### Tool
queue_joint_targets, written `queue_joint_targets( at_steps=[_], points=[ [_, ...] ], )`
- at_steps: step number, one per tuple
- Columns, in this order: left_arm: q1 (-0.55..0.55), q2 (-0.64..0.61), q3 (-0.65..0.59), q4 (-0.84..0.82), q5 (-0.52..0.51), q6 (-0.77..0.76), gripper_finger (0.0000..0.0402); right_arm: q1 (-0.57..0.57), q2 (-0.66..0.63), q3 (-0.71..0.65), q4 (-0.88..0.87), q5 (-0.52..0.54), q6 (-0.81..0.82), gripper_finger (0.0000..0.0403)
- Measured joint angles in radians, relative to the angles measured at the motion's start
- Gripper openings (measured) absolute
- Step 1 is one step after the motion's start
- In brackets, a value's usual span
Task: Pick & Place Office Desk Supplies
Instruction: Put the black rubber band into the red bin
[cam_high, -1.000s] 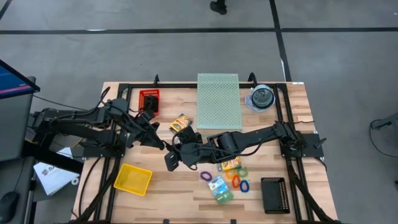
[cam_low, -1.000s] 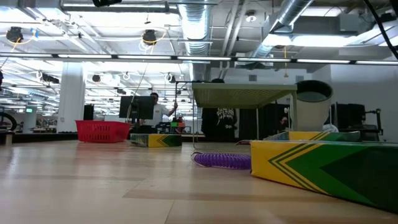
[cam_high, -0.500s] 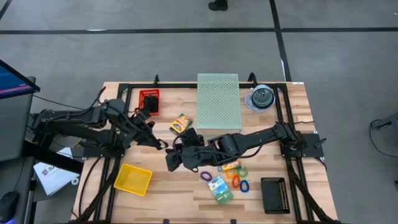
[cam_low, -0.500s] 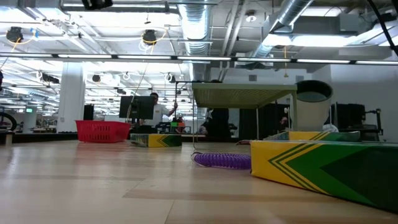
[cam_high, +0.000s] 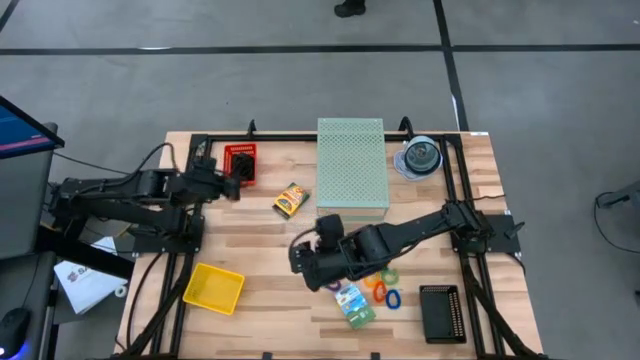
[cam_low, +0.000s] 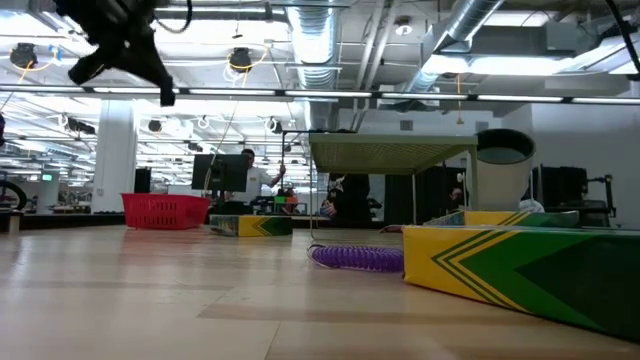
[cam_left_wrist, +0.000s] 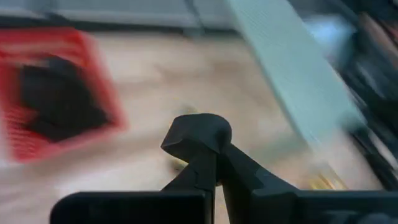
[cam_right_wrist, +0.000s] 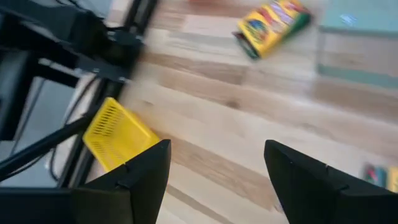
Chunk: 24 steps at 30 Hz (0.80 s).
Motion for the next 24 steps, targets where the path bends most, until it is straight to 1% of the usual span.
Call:
queue_joint_targets(
  at_steps=[1,3,5,7,9,11,13,18,21,24],
  points=[
    [0.016,0.018,0.0,-0.007,-0.053,-0.029,0.0001,0.006,0.0,0.0,-0.027,0.001,0.032,0.0255],
    [0.062,0.059,-0.008,0.004,-0.118,-0.048,0.0002,0.02,0.0,0.0,-0.069,0.006,0.096,0.0255],
    [0.12,0.106,-0.032,0.042,-0.143,-0.05,0.0001,0.032,0.0,0.0,-0.109,0.015,0.148,0.0255],
    [0.193,0.149,-0.071,0.131,-0.134,-0.046,0.0001,0.044,0.0,0.0,-0.136,0.028,0.187,0.0255],
    [0.289,0.194,-0.113,0.236,-0.071,0.026,0.0001,0.055,0.0,0.0,-0.151,0.03,0.211,0.0255],
    [0.379,0.246,-0.145,0.343,0.041,0.143,0.0001,0.066,0.0,0.0,-0.16,0.029,0.233,0.0255],
    [0.465,0.3,-0.159,0.371,0.149,0.211,0.0001,0.077,0.0,0.0,-0.168,0.026,0.261,0.0255],
    [0.604,0.378,-0.161,0.381,0.222,0.343,0.0002,0.111,0.0,0.0,-0.197,0.024,0.339,0.0255],
    [0.648,0.392,-0.161,0.381,0.242,0.404,0.0002,0.134,0.0,0.0,-0.225,0.023,0.395,0.0255],
    [0.67,0.389,-0.16,0.383,0.256,0.411,0.0016,0.155,0.0,0.0,-0.247,0.025,0.443,0.0255]
  ],
)
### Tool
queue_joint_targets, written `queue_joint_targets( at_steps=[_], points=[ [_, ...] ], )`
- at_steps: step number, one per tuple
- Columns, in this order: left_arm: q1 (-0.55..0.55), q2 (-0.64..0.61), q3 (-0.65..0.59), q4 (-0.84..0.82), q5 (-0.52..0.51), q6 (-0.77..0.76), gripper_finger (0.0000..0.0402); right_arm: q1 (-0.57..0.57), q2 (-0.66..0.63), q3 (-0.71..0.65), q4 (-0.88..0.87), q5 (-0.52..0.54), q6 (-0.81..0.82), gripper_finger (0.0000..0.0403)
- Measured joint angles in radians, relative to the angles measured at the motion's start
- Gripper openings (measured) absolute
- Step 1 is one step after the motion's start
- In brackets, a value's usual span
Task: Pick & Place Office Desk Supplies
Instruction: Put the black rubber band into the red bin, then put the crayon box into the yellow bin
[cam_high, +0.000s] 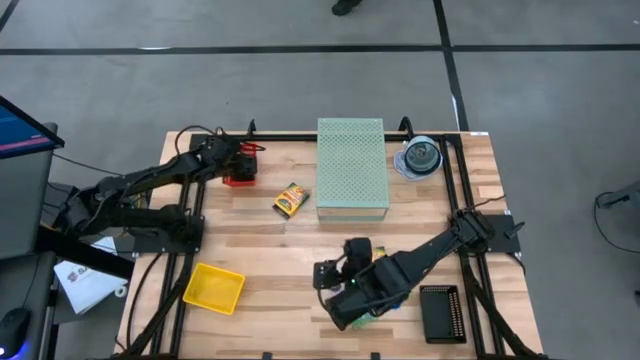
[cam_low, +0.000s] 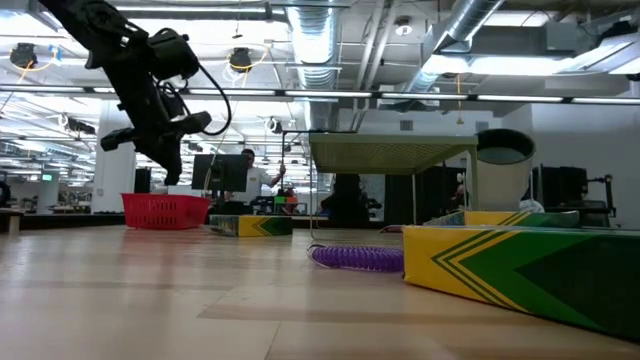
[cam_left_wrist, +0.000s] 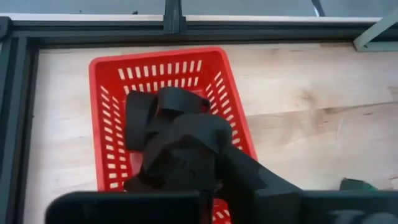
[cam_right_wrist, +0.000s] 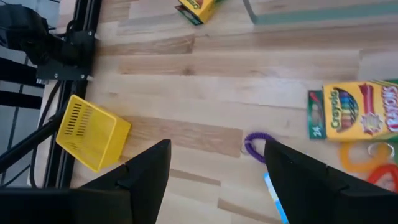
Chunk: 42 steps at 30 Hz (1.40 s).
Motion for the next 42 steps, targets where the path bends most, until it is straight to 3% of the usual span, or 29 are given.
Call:
queue_joint_targets(
  at_steps=[15,26,29,38,42],
  points=[
    [0.0,-0.1,0.001,-0.003,-0.024,0.046,0.0173,0.014,0.0,0.0,-0.018,0.01,0.049,0.0255],
    [0.0,-0.129,0.001,0.024,0.043,0.068,0.0222,0.007,0.0,0.0,-0.018,0.028,0.037,0.0255],
    [-0.001,-0.145,0.001,0.074,0.166,0.07,0.0222,0.002,0.0,0.0,-0.021,0.028,0.037,0.0255],
    [-0.057,-0.237,0.001,0.252,0.761,0.145,0.0198,-0.056,0.0,-0.007,-0.007,-0.005,-0.139,0.0255],
    [-0.111,-0.293,0.001,0.324,0.903,0.095,0.0188,-0.093,0.003,-0.035,0.046,-0.034,-0.186,0.0255]
  ],
)
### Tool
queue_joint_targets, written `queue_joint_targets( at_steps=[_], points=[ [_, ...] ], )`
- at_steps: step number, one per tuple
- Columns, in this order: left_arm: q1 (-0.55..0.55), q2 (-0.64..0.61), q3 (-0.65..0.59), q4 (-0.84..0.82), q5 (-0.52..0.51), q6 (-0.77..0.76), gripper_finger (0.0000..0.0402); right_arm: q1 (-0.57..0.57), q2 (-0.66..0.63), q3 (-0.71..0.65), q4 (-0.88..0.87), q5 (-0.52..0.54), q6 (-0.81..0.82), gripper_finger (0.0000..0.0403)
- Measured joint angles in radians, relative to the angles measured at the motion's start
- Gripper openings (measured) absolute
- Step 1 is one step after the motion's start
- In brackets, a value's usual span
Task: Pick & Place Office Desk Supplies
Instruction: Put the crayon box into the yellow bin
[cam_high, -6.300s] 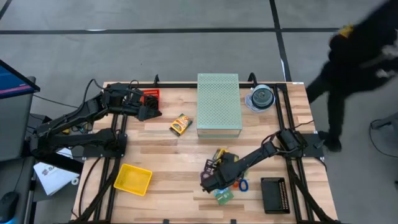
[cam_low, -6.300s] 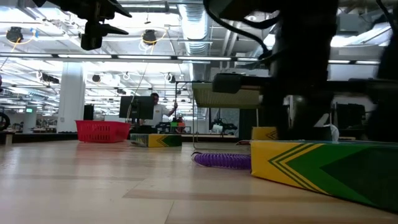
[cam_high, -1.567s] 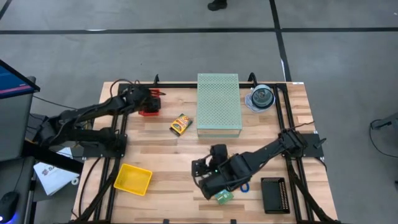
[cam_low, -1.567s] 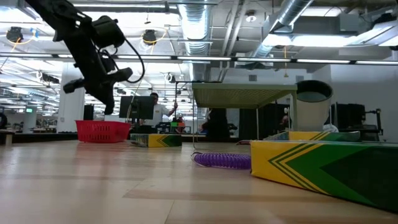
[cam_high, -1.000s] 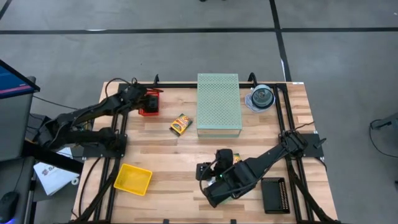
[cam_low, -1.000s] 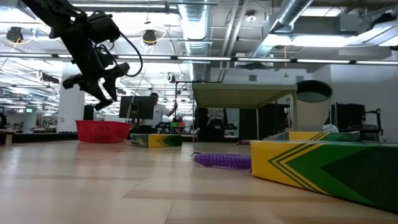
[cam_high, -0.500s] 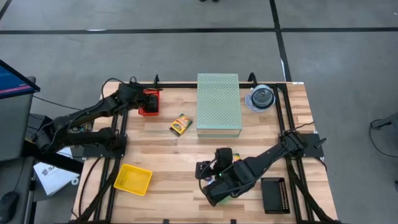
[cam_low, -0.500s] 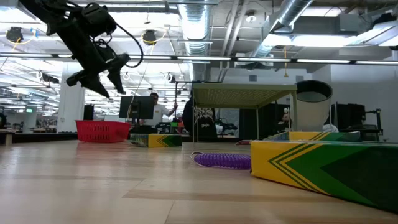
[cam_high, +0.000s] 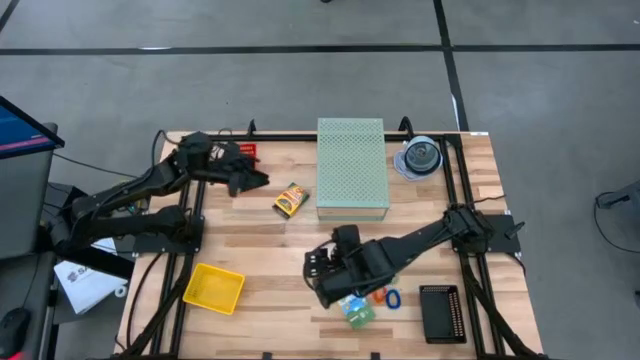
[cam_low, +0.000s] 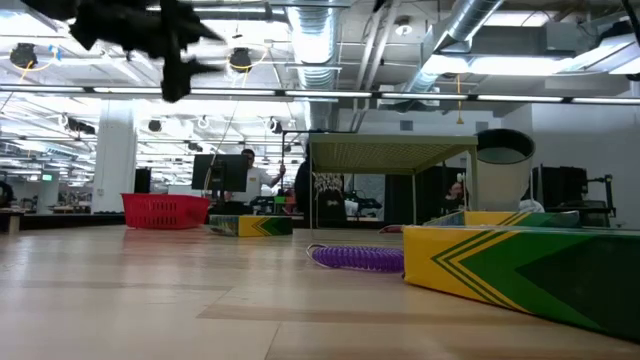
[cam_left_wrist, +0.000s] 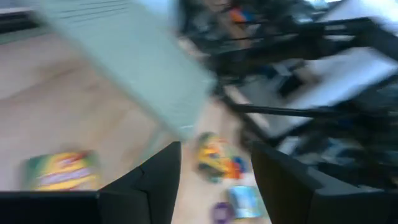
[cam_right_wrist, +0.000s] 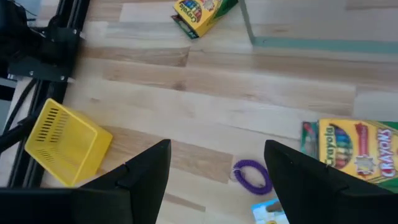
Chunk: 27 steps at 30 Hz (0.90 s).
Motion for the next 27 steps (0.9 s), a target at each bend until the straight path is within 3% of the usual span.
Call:
queue_joint_targets(
  at_steps=[5,9,12,27],
  points=[
    [-0.078,-0.085,0.0,0.132,0.036,-0.074,0.0175,-0.041,0.001,-0.058,0.093,-0.063,-0.046,0.0255],
    [-0.105,-0.126,0.001,0.205,0.036,-0.1,0.0167,-0.075,-0.003,-0.121,0.079,-0.252,-0.014,0.0255],
    [-0.106,-0.134,0.001,0.218,0.028,-0.109,0.0162,-0.084,0.003,-0.167,0.058,-0.337,0.002,0.0254],
    [-0.106,-0.053,0.001,0.21,0.019,-0.104,0.0159,-0.131,0.0,-0.331,0.149,-0.41,-0.066,0.0254]
  ],
)
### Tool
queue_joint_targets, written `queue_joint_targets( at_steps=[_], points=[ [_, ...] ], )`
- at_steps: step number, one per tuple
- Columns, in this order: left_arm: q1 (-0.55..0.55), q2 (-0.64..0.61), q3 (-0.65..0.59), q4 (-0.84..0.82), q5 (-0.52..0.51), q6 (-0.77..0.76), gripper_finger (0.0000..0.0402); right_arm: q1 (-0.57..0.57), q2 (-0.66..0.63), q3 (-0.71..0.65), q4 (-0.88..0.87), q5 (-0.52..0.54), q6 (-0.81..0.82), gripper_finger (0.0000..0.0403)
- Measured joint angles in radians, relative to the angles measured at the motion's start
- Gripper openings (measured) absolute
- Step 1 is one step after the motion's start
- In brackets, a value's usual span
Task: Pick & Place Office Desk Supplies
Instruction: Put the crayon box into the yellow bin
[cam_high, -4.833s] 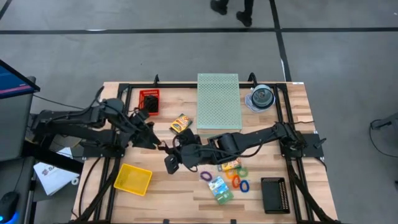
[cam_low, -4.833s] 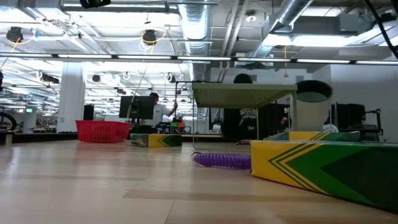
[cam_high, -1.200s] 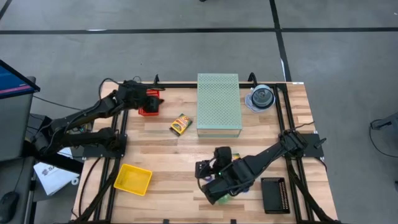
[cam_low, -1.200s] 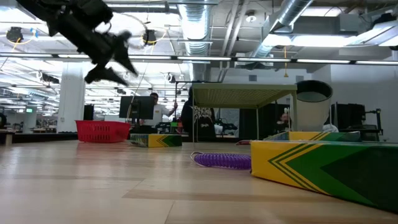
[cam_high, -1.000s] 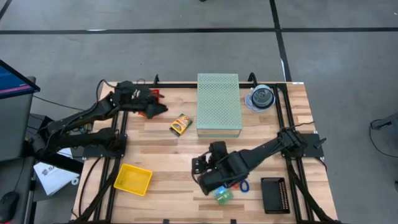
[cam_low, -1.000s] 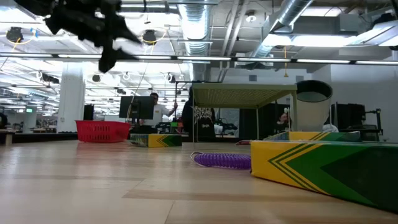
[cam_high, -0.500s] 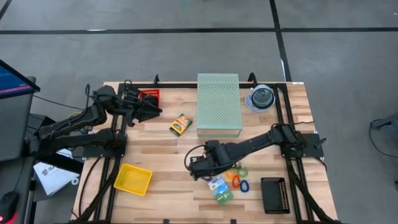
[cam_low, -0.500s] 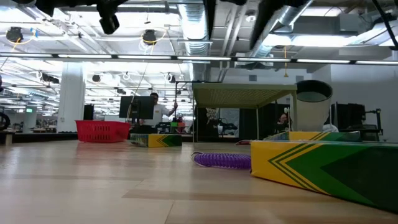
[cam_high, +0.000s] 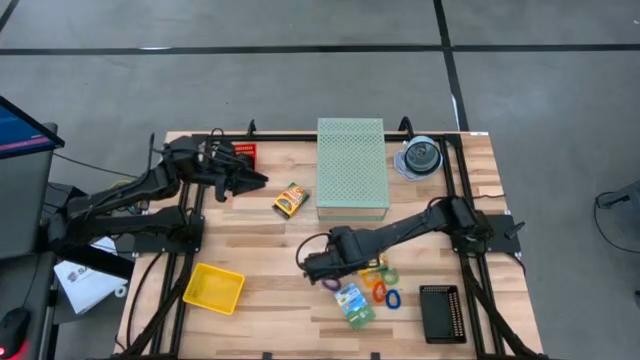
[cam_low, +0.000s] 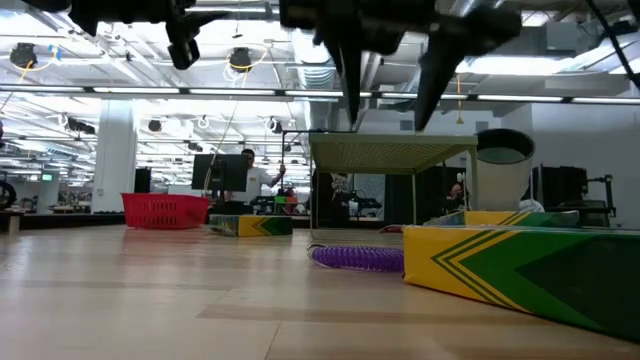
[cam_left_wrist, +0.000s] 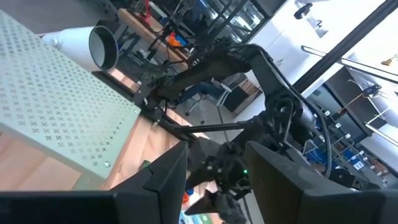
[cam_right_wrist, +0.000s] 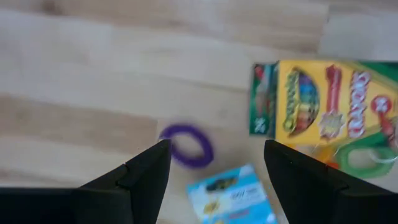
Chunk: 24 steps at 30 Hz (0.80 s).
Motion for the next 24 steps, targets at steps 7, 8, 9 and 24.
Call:
queue_joint_targets(
  at_steps=[7,8,9,24],
  points=[
    [-0.025,0.015,0.0,-0.001,0.0,-0.002,0.0159,-0.039,0.0,-0.092,0.181,0.001,-0.01,0.0241],
    [-0.032,0.014,0.0,-0.001,-0.002,-0.002,0.0159,-0.037,0.0,-0.101,0.222,0.001,-0.012,0.0238],
    [-0.039,0.014,0.0,-0.001,-0.009,-0.002,0.0159,-0.034,0.0,-0.107,0.267,0.003,-0.026,0.0235],
    [-0.123,-0.011,0.0,0.006,-0.052,-0.003,0.0159,-0.002,-0.021,-0.106,1.045,0.106,-0.443,0.0224]
  ],
)
